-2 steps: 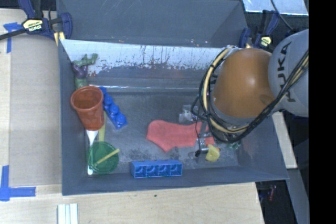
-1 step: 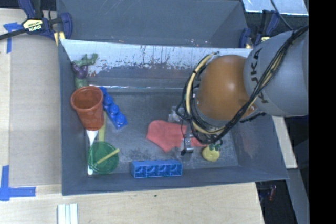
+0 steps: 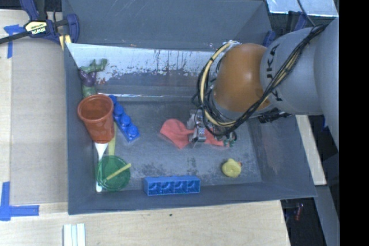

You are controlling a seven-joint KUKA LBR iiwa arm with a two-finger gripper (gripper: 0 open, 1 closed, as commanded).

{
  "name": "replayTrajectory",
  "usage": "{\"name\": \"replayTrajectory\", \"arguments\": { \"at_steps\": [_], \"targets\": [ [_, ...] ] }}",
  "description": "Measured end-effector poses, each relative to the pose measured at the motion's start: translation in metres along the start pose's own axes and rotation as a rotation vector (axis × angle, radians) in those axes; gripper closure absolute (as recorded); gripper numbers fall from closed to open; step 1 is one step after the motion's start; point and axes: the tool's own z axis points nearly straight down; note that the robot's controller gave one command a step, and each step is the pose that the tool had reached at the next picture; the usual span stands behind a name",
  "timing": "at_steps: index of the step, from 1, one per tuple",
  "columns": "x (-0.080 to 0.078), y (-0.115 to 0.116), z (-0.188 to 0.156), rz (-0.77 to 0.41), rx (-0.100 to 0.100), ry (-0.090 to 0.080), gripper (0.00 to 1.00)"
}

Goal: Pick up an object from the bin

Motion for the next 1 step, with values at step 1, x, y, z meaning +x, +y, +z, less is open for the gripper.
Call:
{"name": "replayTrajectory", "arguments": {
  "at_steps": [1],
  "targets": [
    [0.0, 0.0, 0.0, 0.0, 0.0, 0.0, 1.0]
  ]
}}
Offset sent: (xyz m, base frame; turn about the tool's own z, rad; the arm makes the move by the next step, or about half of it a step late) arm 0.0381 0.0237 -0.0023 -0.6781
